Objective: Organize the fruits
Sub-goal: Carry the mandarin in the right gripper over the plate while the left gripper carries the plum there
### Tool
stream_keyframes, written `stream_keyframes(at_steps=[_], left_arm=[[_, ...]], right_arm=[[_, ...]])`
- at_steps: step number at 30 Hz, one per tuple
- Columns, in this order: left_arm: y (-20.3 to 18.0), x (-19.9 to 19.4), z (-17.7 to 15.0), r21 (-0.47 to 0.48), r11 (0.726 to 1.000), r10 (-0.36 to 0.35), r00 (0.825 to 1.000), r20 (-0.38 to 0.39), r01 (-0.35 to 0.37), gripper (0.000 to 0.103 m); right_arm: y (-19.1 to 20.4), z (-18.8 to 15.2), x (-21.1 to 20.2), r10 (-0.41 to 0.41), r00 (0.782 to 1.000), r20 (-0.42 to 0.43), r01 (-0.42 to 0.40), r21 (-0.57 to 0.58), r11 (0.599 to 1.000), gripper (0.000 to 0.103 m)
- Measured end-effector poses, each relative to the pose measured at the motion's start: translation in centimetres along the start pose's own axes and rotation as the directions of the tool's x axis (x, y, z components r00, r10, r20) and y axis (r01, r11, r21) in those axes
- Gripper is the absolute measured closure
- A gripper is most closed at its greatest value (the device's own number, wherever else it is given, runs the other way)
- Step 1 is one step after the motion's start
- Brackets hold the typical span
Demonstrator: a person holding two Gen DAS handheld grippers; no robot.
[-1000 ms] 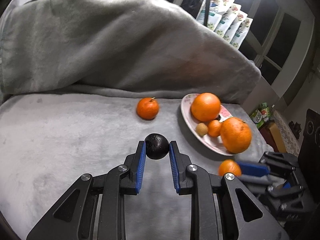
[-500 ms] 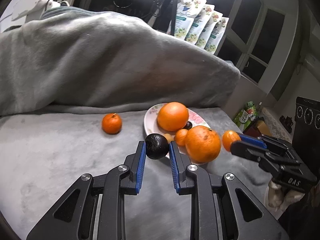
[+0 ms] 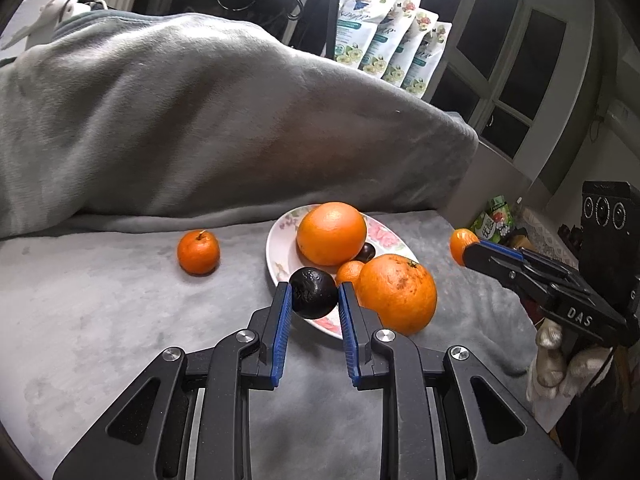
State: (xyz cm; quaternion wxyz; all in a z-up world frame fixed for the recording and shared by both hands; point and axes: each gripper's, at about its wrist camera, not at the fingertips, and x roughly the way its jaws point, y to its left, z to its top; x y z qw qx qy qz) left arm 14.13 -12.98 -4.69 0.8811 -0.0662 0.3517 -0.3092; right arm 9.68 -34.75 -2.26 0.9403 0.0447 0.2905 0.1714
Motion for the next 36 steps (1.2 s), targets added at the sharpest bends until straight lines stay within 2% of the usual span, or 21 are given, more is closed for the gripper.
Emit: stream_keyframes(at_steps=[14,25,36], left_arm=[[-0.7,1.9,0.6,0.027,1.000,0.010,1.000,-0.021,-0.010,0.081],[-1.2,2.7,1.0,0.054,0.998,0.018,0.999,-0.030,-0.017,0.081],[-1.3,3.2,0.9,0.053,0.999,0.013,0.999,-0.036,-0.011,0.081]], right_arm=[[-4.1,0.4,2.8,-0.029,0.999,-0.023,0.031,0.065,0.997,0.080],[-5.3,0.3,4.8,-0.018,0.998,-0.062,0.024,0.093,0.995,0.080],[-5.6,0.1,5.4,-0.025,0.997,-0.067,0.032,0.103,0.994,0.080]])
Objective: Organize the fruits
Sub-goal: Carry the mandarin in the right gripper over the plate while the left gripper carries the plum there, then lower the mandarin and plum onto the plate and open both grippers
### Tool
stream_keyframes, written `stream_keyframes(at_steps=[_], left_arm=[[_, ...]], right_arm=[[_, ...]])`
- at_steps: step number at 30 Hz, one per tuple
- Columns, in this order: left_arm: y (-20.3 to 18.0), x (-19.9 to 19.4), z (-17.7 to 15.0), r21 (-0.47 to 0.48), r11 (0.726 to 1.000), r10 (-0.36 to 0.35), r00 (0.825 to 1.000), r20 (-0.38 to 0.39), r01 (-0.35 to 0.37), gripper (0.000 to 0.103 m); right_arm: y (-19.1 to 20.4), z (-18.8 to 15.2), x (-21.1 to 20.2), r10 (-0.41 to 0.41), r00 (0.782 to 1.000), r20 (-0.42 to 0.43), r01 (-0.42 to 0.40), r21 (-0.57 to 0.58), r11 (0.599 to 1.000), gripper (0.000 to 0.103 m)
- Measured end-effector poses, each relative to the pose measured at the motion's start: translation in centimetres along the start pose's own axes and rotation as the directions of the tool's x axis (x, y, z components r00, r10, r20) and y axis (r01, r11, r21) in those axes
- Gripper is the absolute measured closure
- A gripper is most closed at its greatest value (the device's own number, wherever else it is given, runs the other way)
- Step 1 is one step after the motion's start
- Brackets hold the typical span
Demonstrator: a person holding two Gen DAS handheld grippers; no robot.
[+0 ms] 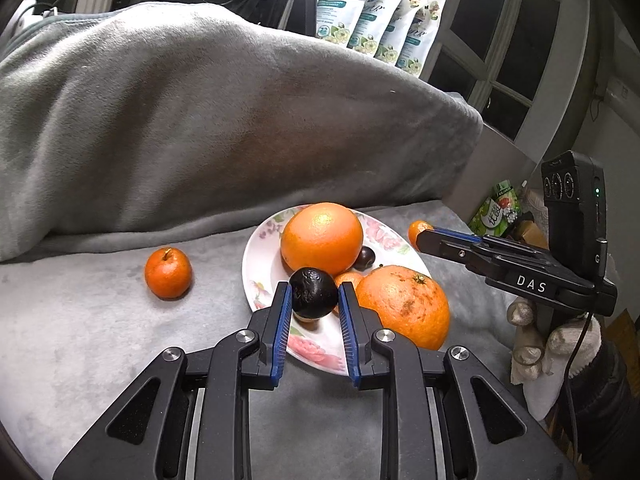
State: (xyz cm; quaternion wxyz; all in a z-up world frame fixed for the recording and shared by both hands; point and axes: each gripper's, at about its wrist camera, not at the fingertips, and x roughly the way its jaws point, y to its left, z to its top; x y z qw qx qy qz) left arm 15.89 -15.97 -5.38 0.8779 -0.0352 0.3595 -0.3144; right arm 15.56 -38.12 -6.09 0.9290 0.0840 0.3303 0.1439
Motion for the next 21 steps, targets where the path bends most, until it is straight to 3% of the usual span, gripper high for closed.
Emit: stream_keyframes(at_steps=[8,12,15,21], left_arm=[[0.0,0.0,0.0,0.004,1.000,0.005,1.000,0.004,-0.005,0.080],[-0.1,-0.1,0.0,0.009,1.000,0.003,1.000,0.008,-0.004,0.071],[-0.2,-0.1,0.1,0.014,1.000,0.002,1.000,0.010,-0.002,0.070],[-0.2,-0.3,0.1,0.018,1.000,0.006,1.000,0.023,-0.007,0.045]], right_arm=[[0.1,-0.1,-0.2,-0.006,1.000,0.004,0.006,-0.003,1.000,0.077],[0.1,0.0,-0.6,-0.008,1.000,0.026,0.008,-0.001,1.000,0.050],[0.0,0.1,-0.9,-0.009,0.999,0.033,0.009,0.003,1.000,0.048],[-0.1,0.2,-1.4,-0.028,0.998,0.054,0.027,0.014,1.000,0.025]])
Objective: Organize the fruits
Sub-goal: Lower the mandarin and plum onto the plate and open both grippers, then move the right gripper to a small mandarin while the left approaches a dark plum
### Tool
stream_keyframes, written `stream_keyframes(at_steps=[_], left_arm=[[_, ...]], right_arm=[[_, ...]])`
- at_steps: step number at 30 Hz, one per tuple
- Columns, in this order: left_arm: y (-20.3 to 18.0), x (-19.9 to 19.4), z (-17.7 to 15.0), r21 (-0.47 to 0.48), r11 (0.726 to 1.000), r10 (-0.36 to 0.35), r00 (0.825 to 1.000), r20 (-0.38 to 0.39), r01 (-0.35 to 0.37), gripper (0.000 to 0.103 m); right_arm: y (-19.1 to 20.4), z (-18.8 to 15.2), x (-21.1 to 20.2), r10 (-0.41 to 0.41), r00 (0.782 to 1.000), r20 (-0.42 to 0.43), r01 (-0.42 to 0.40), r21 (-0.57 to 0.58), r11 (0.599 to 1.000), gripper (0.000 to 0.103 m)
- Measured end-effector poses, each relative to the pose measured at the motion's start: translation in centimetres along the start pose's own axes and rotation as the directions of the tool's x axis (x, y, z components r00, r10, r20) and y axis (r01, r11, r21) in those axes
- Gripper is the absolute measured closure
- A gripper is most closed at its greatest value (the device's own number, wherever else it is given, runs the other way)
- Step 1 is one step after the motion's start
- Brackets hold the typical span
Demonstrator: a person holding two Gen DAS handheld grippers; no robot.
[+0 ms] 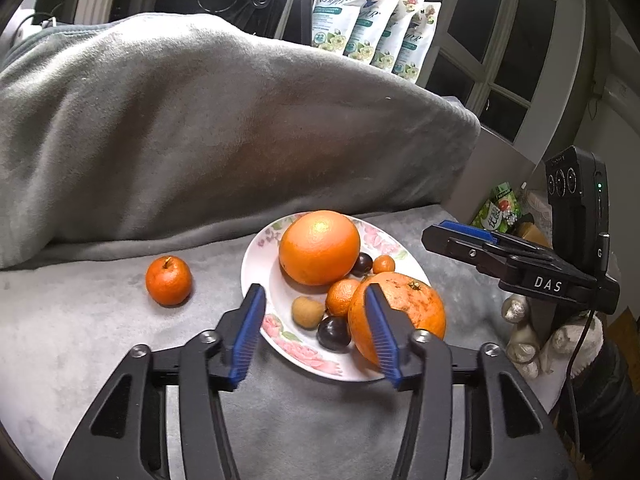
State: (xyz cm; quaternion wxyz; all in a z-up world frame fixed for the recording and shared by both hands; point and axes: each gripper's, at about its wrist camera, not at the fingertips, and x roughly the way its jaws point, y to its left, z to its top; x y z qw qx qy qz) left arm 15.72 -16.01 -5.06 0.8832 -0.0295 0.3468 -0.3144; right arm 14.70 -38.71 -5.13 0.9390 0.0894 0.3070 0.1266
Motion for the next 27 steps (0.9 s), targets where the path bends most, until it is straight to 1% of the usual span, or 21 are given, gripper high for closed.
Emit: stream_keyframes(at_steps=[1,2,5,7,15,27], left_arm=[[-0.1,0.0,0.0,0.003,1.000,0.007,1.000,0.001,-0.007,0.035],[-0.2,-0.1,0.0,0.004,1.000,0.015,1.000,0.005,-0.015,0.032],[-0.3,-0.2,0.1,0.012,0.999,0.032,0.999,0.008,-0.032,0.030],[-0.4,-0.2,0.1,0.018,0.998,0.062,0.998,0.007,-0.062,0.023],[-1.1,-0.7,0.0,0.064,0.990,0.123,0.992,0.036,-0.125,0.023],[-1.8,-1.9,0.0,0.093,0.984,0.146,0.987,0.071,-0.153,0.023]], right_arm=[[0.0,0.0,-0.1,-0.003,1.000,0.002,0.003,0.003,1.000,0.023],[0.0,0.1,-0.1,-0.006,1.000,0.004,0.006,0.005,1.000,0.020],[0.0,0.2,-0.3,-0.012,1.000,0.007,0.012,0.005,1.000,0.015],[0.1,0.2,-0.3,-0.015,1.000,0.008,0.015,0.002,1.000,0.013],[0.5,0.6,-0.8,-0.027,0.999,0.024,0.028,-0.007,1.000,0.006],[1.3,1.0,-1.9,-0.038,0.998,0.046,0.039,-0.021,0.999,0.005]])
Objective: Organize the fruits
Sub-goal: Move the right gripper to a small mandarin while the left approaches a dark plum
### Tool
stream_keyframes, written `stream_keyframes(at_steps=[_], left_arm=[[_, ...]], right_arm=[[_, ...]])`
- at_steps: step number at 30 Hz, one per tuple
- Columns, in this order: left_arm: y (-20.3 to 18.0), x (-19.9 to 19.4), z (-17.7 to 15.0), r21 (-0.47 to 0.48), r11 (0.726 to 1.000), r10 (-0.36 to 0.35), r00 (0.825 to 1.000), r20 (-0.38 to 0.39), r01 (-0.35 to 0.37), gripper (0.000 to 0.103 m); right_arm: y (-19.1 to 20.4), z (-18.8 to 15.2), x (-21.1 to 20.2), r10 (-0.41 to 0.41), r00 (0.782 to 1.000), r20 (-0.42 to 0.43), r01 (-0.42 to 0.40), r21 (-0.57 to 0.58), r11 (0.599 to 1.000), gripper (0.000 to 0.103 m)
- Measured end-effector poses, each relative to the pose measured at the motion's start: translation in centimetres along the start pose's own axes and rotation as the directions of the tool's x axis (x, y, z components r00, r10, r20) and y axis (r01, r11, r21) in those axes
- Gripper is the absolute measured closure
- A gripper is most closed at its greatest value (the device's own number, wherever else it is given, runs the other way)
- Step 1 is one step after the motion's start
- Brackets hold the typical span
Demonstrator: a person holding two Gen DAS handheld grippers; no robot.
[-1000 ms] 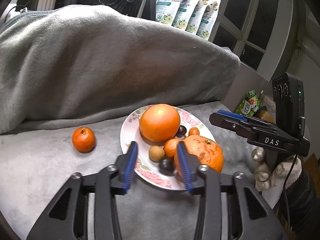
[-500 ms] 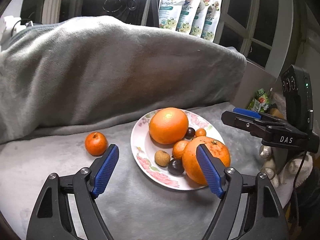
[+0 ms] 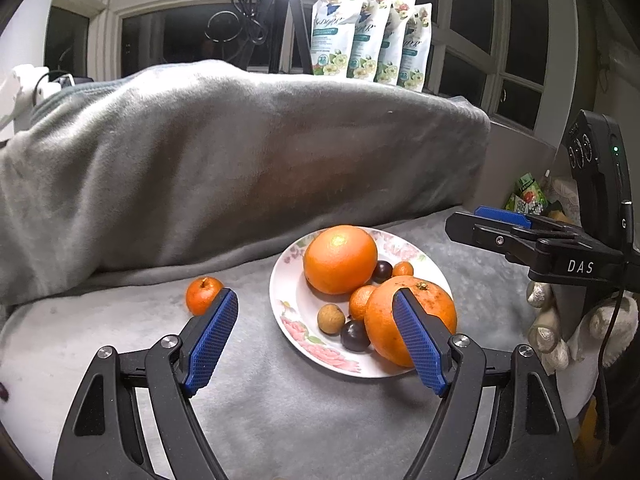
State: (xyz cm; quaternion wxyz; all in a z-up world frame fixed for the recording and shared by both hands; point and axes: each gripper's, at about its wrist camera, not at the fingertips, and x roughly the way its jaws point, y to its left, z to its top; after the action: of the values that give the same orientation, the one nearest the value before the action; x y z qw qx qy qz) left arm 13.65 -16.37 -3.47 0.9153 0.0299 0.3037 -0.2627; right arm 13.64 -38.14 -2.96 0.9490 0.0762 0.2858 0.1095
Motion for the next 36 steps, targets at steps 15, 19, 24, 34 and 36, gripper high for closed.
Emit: stream_keyframes(at_steps=[15,19,24,34,36], left_arm=[[0.1,-2.7,0.0,0.000,1.000,0.022,0.999,0.040,-0.022,0.023],[0.6,-3.8,-0.2,-0.007,0.999,0.034,0.998,0.055,-0.034,0.023],[1.4,-5.1,-0.4,-0.013,0.999,0.052,0.996,0.073,-0.051,0.023],[4.6,-7.7,-1.4,-0.061,0.992,0.112,0.989,0.097,-0.106,0.023],[5.4,-8.1,-1.7,-0.074,0.990,0.124,0.987,0.099,-0.117,0.023]], right_arm=[[1.9,0.5,-1.9,0.015,0.999,0.037,-0.015,-0.011,1.000,0.005],[2.9,0.7,-2.2,0.024,0.999,0.045,-0.024,-0.017,1.000,0.005],[4.4,0.8,-2.3,0.041,0.998,0.049,-0.040,-0.033,0.999,0.005],[8.4,1.0,-1.2,0.085,0.996,0.033,-0.082,-0.078,0.994,0.005],[9.4,0.9,-0.7,0.095,0.995,0.022,-0.092,-0.092,0.991,0.005]])
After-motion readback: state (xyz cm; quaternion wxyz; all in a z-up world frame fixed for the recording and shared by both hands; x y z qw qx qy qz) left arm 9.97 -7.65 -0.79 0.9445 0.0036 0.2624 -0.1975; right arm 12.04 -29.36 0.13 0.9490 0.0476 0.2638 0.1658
